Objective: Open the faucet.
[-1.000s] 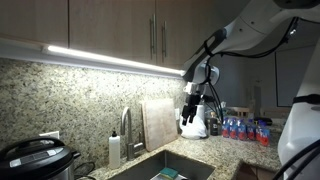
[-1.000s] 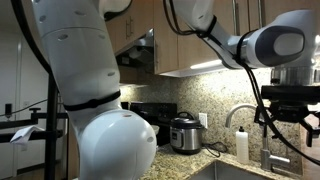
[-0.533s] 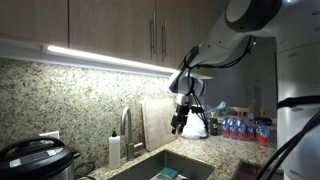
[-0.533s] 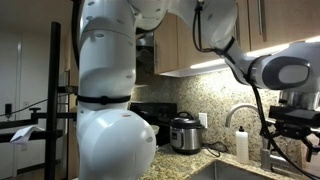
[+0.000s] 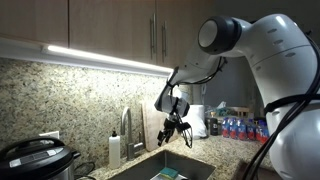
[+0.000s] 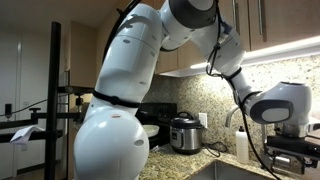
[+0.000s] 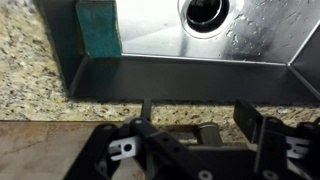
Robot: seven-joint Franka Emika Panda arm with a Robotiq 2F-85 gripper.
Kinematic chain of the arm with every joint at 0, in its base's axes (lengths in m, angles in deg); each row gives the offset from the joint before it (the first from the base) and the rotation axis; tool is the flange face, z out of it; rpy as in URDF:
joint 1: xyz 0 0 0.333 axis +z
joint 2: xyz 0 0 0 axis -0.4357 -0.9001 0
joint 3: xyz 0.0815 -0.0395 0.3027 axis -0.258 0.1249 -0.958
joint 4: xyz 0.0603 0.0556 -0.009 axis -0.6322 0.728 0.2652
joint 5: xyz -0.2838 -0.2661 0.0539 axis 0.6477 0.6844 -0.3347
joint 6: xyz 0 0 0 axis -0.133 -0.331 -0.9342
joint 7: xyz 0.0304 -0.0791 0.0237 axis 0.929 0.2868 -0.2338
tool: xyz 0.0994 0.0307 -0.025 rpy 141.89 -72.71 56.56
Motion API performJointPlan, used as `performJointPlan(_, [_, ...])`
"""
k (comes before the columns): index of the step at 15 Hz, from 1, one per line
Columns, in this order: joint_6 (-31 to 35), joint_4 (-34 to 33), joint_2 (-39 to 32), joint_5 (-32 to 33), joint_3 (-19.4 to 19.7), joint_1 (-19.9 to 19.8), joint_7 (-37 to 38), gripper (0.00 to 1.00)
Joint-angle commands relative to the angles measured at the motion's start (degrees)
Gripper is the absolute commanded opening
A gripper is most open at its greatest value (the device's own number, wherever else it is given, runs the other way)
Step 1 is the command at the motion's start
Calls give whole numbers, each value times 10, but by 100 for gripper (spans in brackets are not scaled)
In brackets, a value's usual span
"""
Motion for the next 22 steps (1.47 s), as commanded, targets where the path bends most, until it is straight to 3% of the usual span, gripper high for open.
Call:
performJointPlan(1, [44, 0, -5, -133, -53, -43, -138, 53])
performJointPlan(4, [61, -12, -3, -249, -99, -76, -262, 34])
performJointPlan(9, [62, -56, -37, -371, -122, -82, -419, 1])
performJointPlan(13, [71, -87, -59, -505, -136, -90, -538, 0])
performJointPlan(14, [52, -67, -46, -445, -119, -74, -468, 0])
performJointPlan(21, [52, -71, -51, -453, -119, -73, -478, 1])
performJointPlan(22, [44, -84, -59, -481, -124, -80, -505, 0])
